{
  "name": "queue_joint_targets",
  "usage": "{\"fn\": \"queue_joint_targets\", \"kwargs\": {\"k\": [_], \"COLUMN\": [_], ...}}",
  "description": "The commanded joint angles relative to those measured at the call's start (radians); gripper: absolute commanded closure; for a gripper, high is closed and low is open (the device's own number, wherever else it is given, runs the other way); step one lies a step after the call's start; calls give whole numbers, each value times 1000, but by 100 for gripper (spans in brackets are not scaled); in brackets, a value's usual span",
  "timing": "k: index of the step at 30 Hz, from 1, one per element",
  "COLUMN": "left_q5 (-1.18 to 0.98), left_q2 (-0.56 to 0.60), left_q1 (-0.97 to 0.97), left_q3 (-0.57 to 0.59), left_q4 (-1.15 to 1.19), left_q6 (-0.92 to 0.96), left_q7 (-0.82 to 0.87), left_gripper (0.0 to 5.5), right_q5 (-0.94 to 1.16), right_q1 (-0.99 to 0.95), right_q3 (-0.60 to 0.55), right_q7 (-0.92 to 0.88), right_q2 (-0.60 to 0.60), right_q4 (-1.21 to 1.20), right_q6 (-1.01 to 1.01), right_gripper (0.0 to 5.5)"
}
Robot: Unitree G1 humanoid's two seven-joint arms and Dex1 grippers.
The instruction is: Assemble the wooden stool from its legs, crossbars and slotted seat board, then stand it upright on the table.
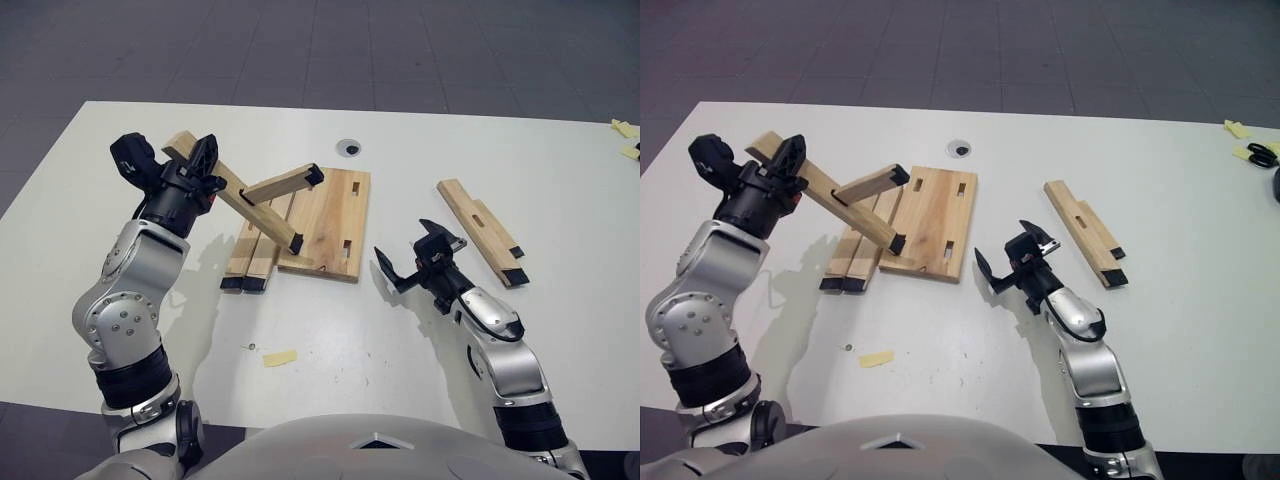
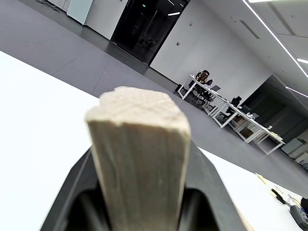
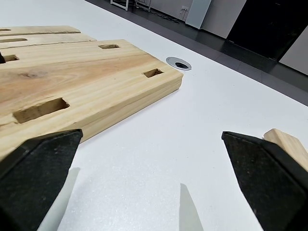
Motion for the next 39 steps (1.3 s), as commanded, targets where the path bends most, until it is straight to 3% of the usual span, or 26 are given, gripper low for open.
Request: {"fn": "queue_joint_targets", "kwargs": {"k": [1,12,19,27,39], "left_q5": [51,285,398,515,488], "left_q2": [-35,102,126,196,163], "left_q1": [-1,103,196,466,237], "left_q3": [-28,-190,-296,-343,-327], "left_q4": [16,-85,-102,-105,-29], "left_q6": [-33,9,-17,-124,-171], "left_q7": [9,-73,-131,-254,-275], "left_gripper": [446,446,446,446,444], "right_q5": [-11,-56,-83,-79,-89], "right_q1": [7,-9,-29,-77,-92], "right_q3": [16,10,8,-46,-29], "right_q7": [-5,-43,-54,-55,-60], "right_q2": [8,3,3,-15,1], "right_q4": [-7,-11,-19,-30,-17], "right_q6": [0,-28,-40,-34,-39], "right_gripper": [10,10,10,10,10]}}
